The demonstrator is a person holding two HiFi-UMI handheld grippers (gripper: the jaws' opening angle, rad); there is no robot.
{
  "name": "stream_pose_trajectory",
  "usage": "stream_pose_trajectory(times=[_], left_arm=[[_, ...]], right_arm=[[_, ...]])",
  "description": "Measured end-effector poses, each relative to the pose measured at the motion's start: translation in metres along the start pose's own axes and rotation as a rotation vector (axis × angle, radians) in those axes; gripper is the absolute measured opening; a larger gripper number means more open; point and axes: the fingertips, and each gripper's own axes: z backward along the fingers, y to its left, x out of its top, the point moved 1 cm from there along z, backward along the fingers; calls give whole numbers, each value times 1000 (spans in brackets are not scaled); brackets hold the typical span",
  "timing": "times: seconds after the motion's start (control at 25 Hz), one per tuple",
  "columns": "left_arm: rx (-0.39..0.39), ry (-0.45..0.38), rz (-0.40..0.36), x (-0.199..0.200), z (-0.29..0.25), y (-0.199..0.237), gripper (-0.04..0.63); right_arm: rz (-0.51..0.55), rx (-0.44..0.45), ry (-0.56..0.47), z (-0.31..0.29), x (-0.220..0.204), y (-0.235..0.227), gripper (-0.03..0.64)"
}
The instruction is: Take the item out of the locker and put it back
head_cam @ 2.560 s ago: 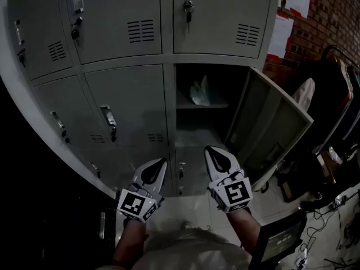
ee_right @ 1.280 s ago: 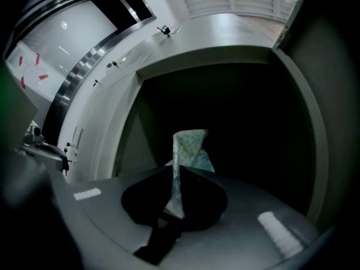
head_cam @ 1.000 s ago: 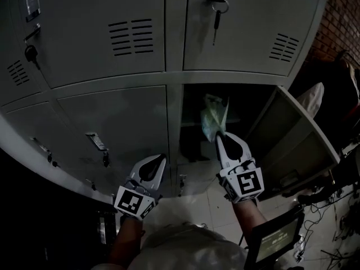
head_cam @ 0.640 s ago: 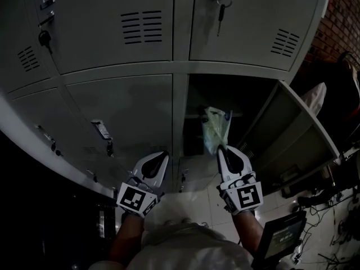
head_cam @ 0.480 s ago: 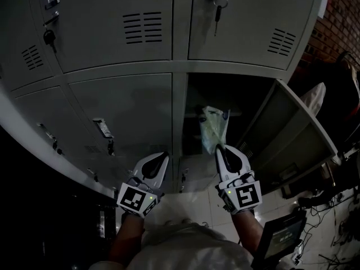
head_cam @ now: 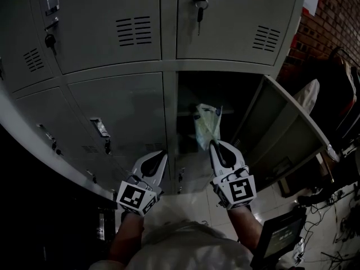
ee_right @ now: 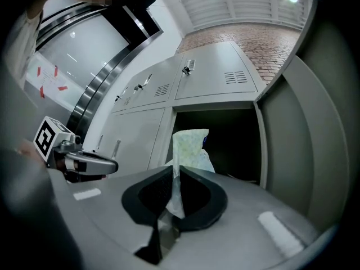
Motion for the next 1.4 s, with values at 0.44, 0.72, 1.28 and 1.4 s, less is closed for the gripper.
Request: stream_pose_trajectory(times=[0.44,0.72,1.28,1.4], left_arm=[[-17,-27,-5,8,0,-9,-2],[-10,-17,10,3,1,-5,-2],[114,3,21,-5,9,55,-2],[119,5,30,-14,9,63,-2]], right_arm=[[6,-1,-17,6,5,0,11],[53,-13,-53,-18,22,-12,11],[94,-60,105,-134,-25,-73,36],[91,-75,115,-138,-33,-77,82]])
